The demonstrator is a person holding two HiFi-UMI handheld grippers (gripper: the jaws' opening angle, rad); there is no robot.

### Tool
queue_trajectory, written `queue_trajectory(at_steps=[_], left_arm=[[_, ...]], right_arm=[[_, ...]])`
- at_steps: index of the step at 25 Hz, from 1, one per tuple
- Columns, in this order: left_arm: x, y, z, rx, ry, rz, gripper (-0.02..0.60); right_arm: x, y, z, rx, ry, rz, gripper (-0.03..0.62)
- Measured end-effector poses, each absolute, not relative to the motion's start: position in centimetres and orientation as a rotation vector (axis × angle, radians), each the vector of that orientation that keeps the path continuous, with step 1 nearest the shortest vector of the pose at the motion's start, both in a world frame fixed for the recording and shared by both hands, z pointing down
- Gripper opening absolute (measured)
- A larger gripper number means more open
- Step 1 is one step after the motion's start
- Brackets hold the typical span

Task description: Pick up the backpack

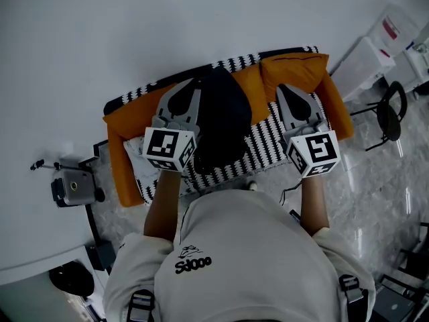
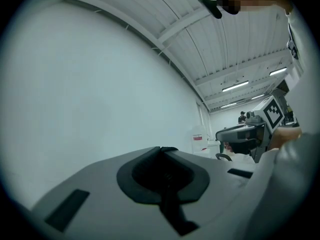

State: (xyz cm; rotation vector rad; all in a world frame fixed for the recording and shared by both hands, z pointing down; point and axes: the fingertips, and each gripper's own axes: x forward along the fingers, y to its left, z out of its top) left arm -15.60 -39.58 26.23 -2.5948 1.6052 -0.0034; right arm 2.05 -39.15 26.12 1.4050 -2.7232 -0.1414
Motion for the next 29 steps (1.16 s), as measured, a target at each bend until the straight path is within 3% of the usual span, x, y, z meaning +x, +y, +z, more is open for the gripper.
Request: queue_trajectory(at_steps=[29], left_arm=[[-15.1, -37.7, 26.8, -2.602, 1.6, -0.038, 0.023]], right_arm=[[2.5, -37.6, 26.8, 1.439, -2.66, -0.131, 0.034]])
